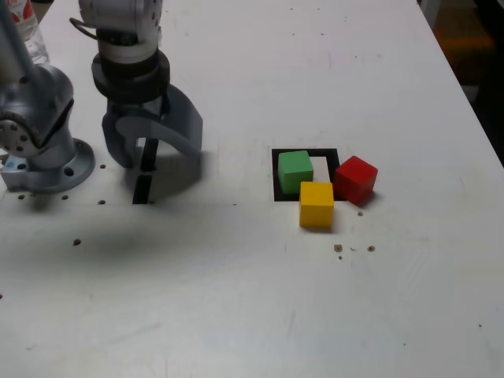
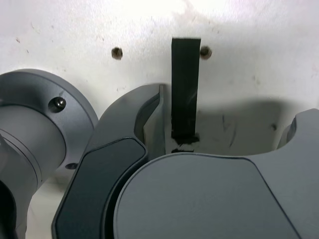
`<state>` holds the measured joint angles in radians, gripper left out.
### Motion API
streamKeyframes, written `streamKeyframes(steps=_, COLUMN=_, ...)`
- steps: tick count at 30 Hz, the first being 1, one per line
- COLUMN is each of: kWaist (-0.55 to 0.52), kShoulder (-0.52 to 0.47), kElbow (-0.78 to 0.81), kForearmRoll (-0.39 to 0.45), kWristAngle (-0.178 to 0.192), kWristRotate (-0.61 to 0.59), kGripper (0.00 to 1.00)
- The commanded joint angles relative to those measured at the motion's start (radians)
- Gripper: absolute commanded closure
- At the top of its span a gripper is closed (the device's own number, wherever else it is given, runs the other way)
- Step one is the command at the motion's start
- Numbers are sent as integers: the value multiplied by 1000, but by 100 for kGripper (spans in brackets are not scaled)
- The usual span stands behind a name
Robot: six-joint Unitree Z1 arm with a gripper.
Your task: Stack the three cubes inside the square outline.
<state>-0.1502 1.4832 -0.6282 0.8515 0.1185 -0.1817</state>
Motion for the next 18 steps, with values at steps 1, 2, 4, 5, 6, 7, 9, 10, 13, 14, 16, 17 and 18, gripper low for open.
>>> streamKeyframes(steps=1, kWaist=-2, kShoulder=-8, kElbow=4, kForearmRoll=2, kWristAngle=16, kWristRotate=-10, kGripper=1)
streamKeyframes(steps=2, kWaist=-2, kShoulder=-9, kElbow=7, kForearmRoll=2, kWristAngle=25, kWristRotate=-17, kGripper=0)
streamKeyframes(steps=4, kWaist=-2, kShoulder=-10, kElbow=13, kForearmRoll=2, kWristAngle=39, kWristRotate=-31, kGripper=0)
streamKeyframes(steps=5, kWaist=-2, kShoulder=-10, kElbow=15, kForearmRoll=2, kWristAngle=44, kWristRotate=-37, kGripper=0)
streamKeyframes(steps=6, kWaist=-2, kShoulder=-10, kElbow=16, kForearmRoll=1, kWristAngle=48, kWristRotate=-40, kGripper=0)
streamKeyframes(steps=7, kWaist=-2, kShoulder=-10, kElbow=17, kForearmRoll=-1, kWristAngle=53, kWristRotate=-44, kGripper=0)
streamKeyframes(steps=9, kWaist=-2, kShoulder=-10, kElbow=16, kForearmRoll=-11, kWristAngle=69, kWristRotate=-50, kGripper=1)
streamKeyframes(steps=10, kWaist=-2, kShoulder=-10, kElbow=13, kForearmRoll=-15, kWristAngle=78, kWristRotate=-51, kGripper=1)
streamKeyframes(steps=13, kWaist=-2, kShoulder=-12, kElbow=-2, kForearmRoll=5, kWristAngle=97, kWristRotate=-42, kGripper=3)
streamKeyframes(steps=14, kWaist=-2, kShoulder=-12, kElbow=-7, kForearmRoll=13, kWristAngle=99, kWristRotate=-38, kGripper=3)
streamKeyframes(steps=16, kWaist=-2, kShoulder=-12, kElbow=-19, kForearmRoll=32, kWristAngle=100, kWristRotate=-29, kGripper=4)
streamKeyframes(steps=17, kWaist=-2, kShoulder=-11, kElbow=-27, kForearmRoll=43, kWristAngle=101, kWristRotate=-24, kGripper=4)
streamKeyframes(steps=18, kWaist=-2, kShoulder=-9, kElbow=-37, kForearmRoll=55, kWristAngle=102, kWristRotate=-18, kGripper=4)
